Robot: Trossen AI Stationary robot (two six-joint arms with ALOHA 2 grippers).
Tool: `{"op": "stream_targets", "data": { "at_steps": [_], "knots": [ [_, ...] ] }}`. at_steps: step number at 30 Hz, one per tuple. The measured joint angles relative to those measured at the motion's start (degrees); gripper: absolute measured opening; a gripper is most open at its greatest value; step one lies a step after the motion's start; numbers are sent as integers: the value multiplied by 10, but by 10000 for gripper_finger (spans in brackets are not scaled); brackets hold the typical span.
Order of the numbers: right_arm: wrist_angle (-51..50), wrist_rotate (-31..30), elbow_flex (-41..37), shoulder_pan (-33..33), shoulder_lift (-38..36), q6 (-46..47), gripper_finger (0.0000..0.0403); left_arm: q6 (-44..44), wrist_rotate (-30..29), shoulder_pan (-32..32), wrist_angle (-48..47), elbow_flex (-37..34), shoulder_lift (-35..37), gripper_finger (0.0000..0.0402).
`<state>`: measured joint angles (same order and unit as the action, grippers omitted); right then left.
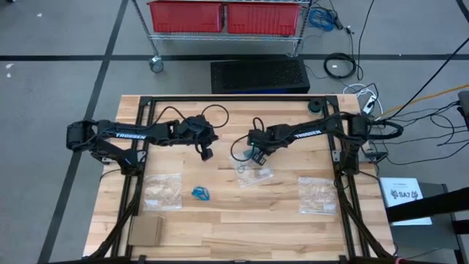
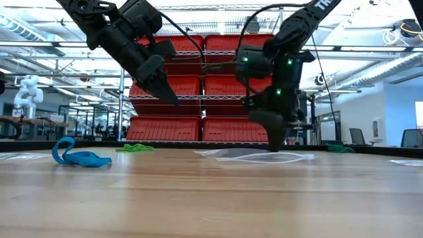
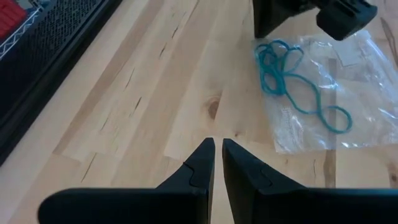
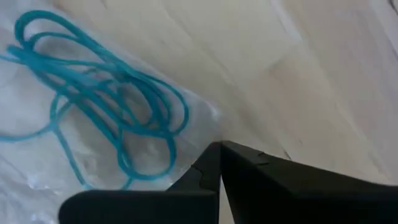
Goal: Sort rubber bands
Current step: Close the middle transparent zip lock bag with the blue rubber bands
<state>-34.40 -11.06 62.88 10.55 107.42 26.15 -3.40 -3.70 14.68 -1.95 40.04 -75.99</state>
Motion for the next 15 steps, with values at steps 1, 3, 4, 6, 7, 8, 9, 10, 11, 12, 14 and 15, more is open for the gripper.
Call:
{"op": "stream_targets", "data": {
  "at_steps": [1,3,4,6,7,8,9,10,11,12,14,15],
  "knots": [
    [8,5,2,1,8,-19,0,0,0,1,0,0,0,37],
    [12,6,17,-4,16,-85,0,-1,0,2,2,0,0,37],
    [18,4,25,-9,18,-119,0,-1,0,3,0,0,0,37],
    [82,24,43,-18,21,-173,0,-1,0,5,-1,0,0,37],
    [109,43,54,-25,21,-193,0,-1,0,6,-1,0,0,37],
    [109,60,59,-31,11,-210,0,-1,0,7,-2,0,0,37],
    [104,81,62,-35,1,-223,0,-1,0,8,-3,0,0,37],
    [111,94,67,-40,-5,-234,0,-1,0,10,-3,0,0,37],
    [124,97,72,-44,-6,-241,0,-1,0,11,-4,0,0,37],
    [122,95,73,-49,-8,-246,0,0,0,11,-5,0,0,37],
    [99,98,72,-54,-19,-241,0,1,0,11,-11,0,0,37],
    [93,107,74,-57,-23,-229,0,0,0,11,-11,0,0,37]
  ]
}}
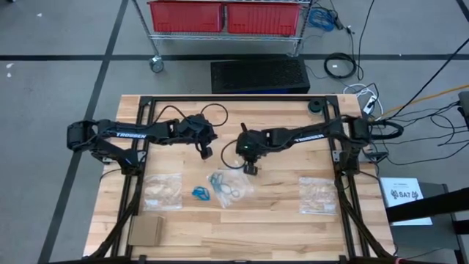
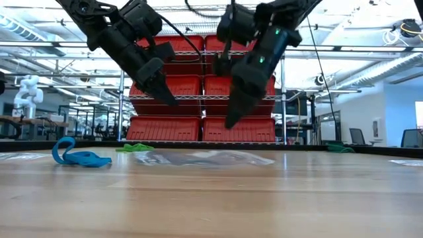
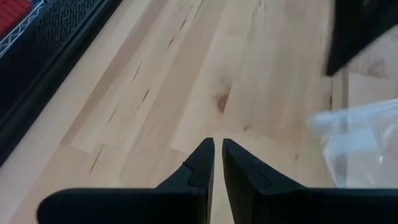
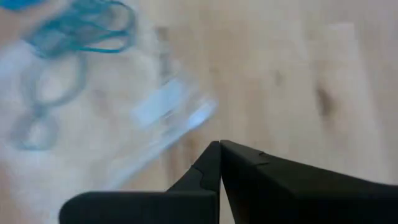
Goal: Sort rubber bands
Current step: Close the middle transparent zip lock bag with the blue rubber bands
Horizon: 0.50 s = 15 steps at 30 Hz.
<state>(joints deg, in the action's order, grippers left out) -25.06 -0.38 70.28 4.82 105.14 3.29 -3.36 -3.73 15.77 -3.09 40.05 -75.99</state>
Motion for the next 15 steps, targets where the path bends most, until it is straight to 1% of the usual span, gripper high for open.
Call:
{"op": "stream_targets", "data": {
  "at_steps": [2,4,6,8,12,15],
  "knots": [
    [-30,15,-1,-6,-5,45,0,0,0,0,-3,0,0,37],
    [-52,17,-9,-9,-2,106,0,0,1,0,-6,0,0,37],
    [-35,29,-19,-14,-1,148,2,0,5,0,-6,0,0,37],
    [-6,46,-26,-21,-1,170,13,0,20,0,-6,0,0,37],
    [41,53,-35,-38,-1,200,65,1,59,0,-5,0,0,37],
    [60,27,-39,-38,0,229,119,1,71,0,-5,0,0,37]
  ]
}}
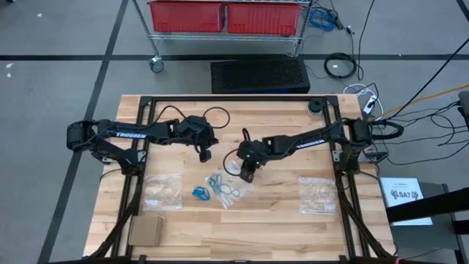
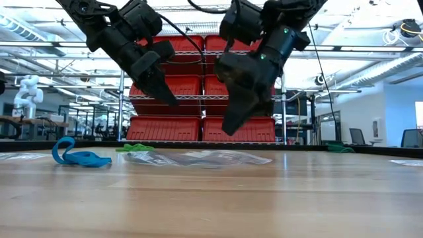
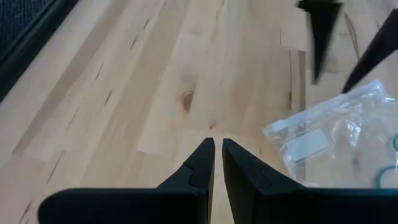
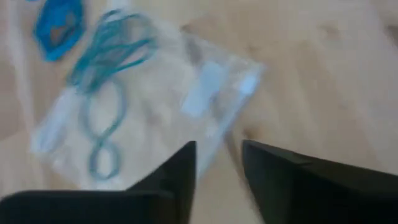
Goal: Sort rubber bands
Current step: Close the middle transparent zip lock bag with the blue rubber bands
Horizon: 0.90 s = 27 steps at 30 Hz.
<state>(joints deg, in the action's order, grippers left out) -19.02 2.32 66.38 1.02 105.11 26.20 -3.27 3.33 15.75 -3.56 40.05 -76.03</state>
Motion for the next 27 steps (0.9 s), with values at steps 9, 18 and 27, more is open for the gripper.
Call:
{"op": "stream_targets", "data": {
  "at_steps": [9,18,27],
  "knots": [
    [90,7,-4,5,80,17,215,0,1,0,1,0,0,37],
    [91,-49,-1,5,88,-29,26,0,1,0,18,-1,0,37],
    [-17,-157,-4,-16,-3,-99,3,56,123,26,225,-65,0,7]
  ]
}}
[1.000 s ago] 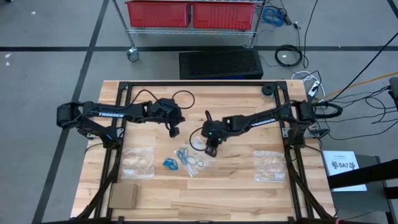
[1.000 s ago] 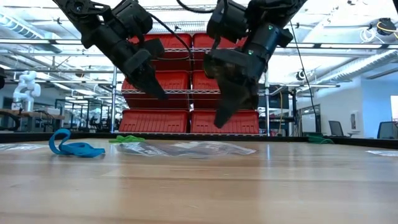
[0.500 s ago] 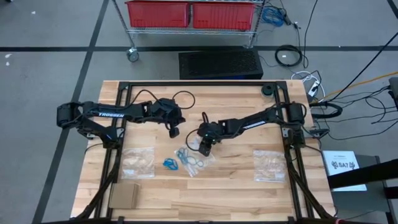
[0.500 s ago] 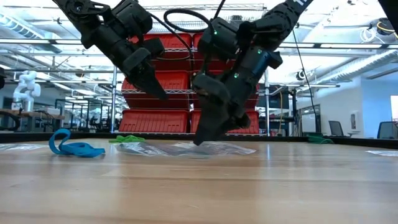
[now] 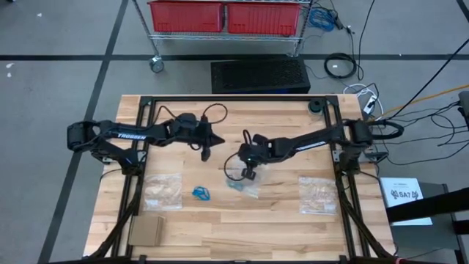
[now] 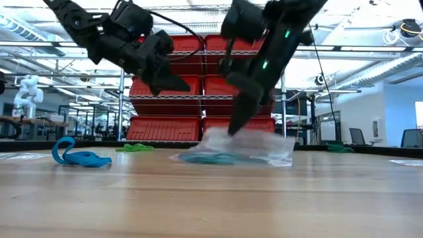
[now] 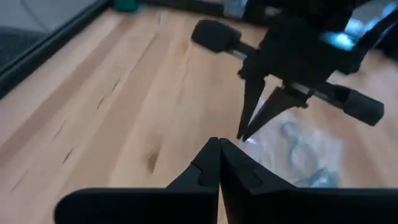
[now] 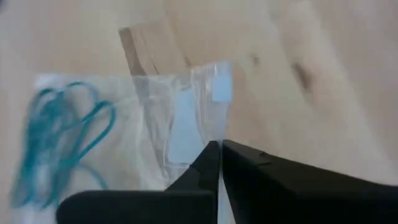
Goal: Sort rubber bands
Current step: Close the middle transparent zip lock bag with the blue rubber bands
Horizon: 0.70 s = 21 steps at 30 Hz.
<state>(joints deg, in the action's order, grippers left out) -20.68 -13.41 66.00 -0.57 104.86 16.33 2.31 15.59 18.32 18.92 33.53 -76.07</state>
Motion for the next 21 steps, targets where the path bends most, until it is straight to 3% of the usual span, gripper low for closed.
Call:
{"op": "stream_targets", "data": {
  "at_steps": [4,9,13,21],
  "knots": [
    [-35,-41,0,-18,-60,-12,2,41,42,9,99,-33,0,8],
    [-35,-82,1,-37,-123,-28,1,68,52,-9,130,-39,0,21],
    [-30,-93,1,-45,-153,-40,1,94,51,-34,171,-39,0,64],
    [-21,-93,1,-44,-155,-60,0,105,-22,-54,176,-35,-11,163]
  ]
}}
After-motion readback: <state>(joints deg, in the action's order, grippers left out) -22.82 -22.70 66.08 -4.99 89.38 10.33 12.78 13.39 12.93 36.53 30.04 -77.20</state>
